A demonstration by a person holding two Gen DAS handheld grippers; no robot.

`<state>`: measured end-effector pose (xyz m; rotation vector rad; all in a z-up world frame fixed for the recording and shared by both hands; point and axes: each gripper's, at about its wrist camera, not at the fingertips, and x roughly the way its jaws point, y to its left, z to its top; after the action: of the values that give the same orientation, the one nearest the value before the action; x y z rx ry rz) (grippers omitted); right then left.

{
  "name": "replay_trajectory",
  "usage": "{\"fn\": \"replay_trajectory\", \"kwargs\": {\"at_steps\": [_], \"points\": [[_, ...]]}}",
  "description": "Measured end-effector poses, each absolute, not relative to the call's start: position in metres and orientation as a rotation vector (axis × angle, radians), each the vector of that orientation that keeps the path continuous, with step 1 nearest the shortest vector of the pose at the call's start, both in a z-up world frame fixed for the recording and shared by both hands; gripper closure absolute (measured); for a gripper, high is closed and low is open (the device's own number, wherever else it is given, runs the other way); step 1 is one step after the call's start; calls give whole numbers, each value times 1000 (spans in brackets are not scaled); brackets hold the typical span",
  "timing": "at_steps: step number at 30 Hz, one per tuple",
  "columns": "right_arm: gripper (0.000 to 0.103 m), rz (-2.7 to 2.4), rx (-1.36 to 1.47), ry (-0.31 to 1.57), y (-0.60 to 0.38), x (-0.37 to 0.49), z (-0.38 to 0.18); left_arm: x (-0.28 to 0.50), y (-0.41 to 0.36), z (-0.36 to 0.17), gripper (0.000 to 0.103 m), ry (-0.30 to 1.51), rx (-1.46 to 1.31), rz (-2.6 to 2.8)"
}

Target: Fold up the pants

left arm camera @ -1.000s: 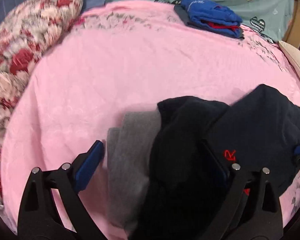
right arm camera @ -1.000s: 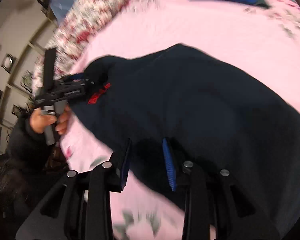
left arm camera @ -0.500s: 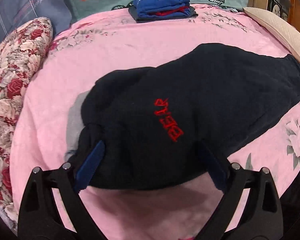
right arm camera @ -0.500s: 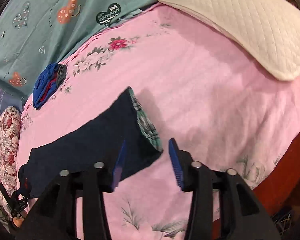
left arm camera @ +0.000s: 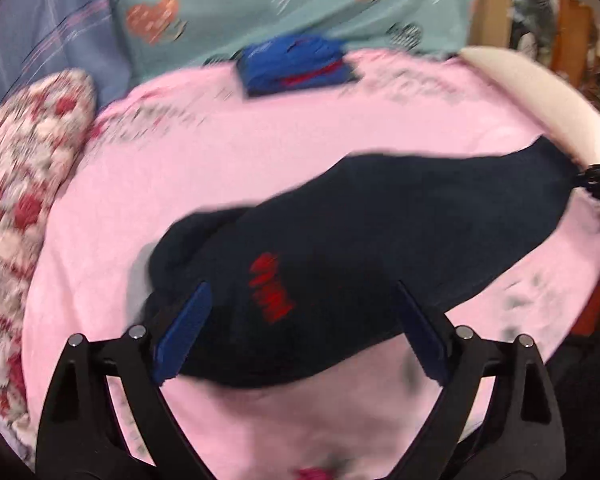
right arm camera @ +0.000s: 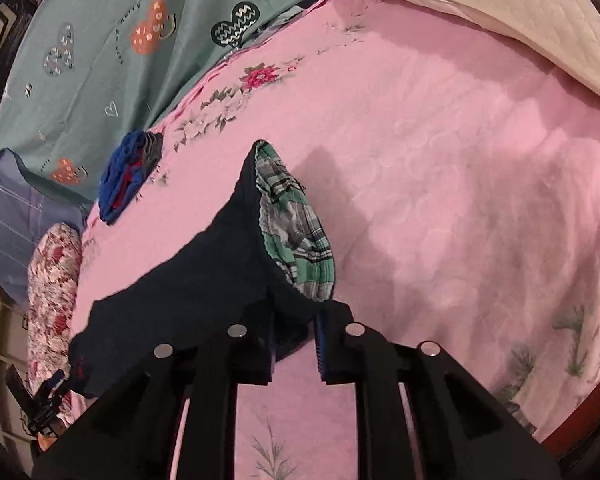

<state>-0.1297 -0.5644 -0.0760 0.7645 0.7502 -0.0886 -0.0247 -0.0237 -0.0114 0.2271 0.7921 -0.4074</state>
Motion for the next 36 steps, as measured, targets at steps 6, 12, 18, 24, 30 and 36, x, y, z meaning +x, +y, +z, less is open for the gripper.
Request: {"fn": "replay_trajectory", "kwargs": {"at_steps": [6,12,18,24,30,36], "points": [[87,207,590,625,-447,-102,17,-8,-68,-35,9,844,219,-494],[87,486,286,818,-260,-47,2,-6,-34,-42,9,848,126,-399],[70,521,106,977,-213,-46,-52,-19,-6,-45,9,854,91,-392],[58,426,112,856,-240,-49,-6,-25,-26,-33,9,805,115,-495],[58,428,57,1048,-195,-4,-44,-5,-57,-52,9,847,109,-522],[101,537,282,984,-230,3,-24,1,-56,-66,9,882,81,-516]]}}
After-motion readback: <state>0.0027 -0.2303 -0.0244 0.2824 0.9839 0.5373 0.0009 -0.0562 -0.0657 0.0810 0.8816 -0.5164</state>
